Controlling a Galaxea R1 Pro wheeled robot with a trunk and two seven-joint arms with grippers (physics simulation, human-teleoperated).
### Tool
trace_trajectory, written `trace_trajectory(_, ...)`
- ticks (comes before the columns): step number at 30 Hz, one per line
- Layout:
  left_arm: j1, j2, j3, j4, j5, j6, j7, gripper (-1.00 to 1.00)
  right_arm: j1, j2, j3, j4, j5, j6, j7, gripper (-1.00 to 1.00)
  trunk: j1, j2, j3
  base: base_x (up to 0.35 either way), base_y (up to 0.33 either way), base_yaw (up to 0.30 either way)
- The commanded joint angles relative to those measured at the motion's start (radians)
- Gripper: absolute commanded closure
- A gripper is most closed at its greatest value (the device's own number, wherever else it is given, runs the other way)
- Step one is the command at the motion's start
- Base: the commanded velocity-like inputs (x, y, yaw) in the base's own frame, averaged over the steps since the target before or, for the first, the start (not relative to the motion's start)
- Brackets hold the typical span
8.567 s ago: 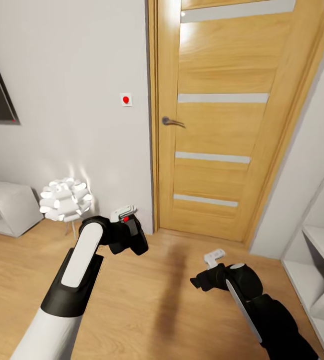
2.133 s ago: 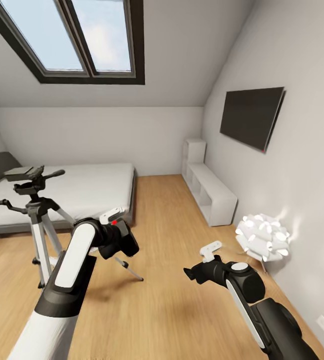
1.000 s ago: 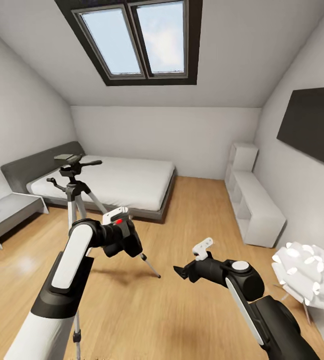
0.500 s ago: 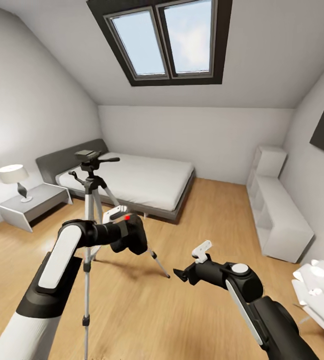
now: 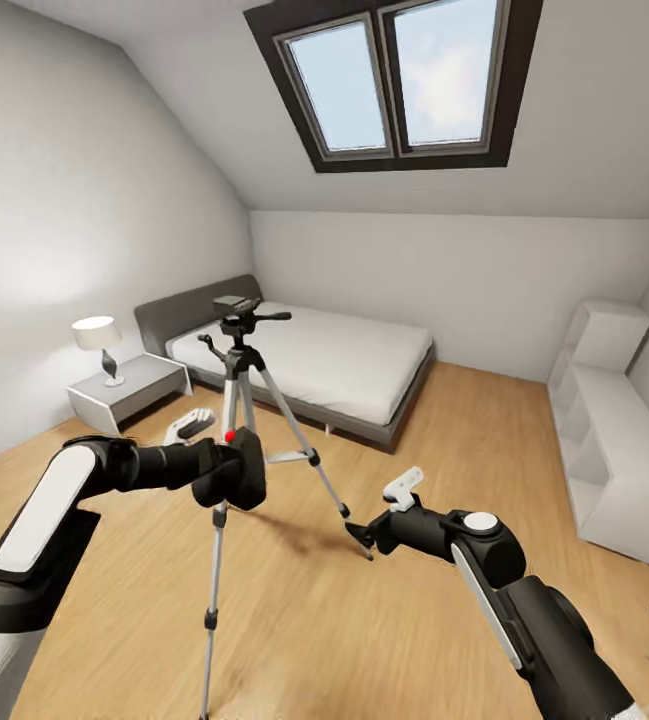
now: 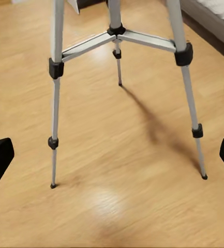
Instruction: Attach the digital camera to the camera tripod in the bedroom.
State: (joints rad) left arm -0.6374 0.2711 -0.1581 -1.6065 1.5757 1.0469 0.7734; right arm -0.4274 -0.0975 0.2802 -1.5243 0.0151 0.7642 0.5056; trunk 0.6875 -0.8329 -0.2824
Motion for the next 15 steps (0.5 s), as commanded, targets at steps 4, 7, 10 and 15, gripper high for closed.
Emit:
trace_trajectory(4, 0.002, 0.018, 0.013, -0.001, 0.023, 0.000, 0.009, 1.00, -0.008, -0.002, 0.003, -0.019, 0.001, 0.019, 0.009, -1.00, -0.015, 0.027, 0.011, 0.000, 0.000, 0.298)
trace_trajectory(7, 0.010, 0.027, 0.050, -0.001, 0.029, 0.000, 0.009, 1.00, -0.010, -0.005, 0.005, -0.038, 0.000, 0.026, 0.012, -1.00, -0.027, 0.048, 0.020, 0.000, 0.000, 0.298)
trace_trajectory(10, 0.014, 0.035, 0.065, -0.001, 0.031, 0.000, 0.009, 1.00, -0.011, -0.007, 0.006, -0.045, -0.001, 0.028, 0.012, -1.00, -0.038, 0.069, 0.030, 0.000, 0.000, 0.298)
trace_trajectory(15, 0.012, 0.045, 0.079, -0.001, 0.033, 0.000, 0.008, 1.00, -0.010, -0.009, 0.009, -0.049, -0.001, 0.029, 0.015, -1.00, -0.057, 0.104, 0.046, 0.000, 0.000, 0.298)
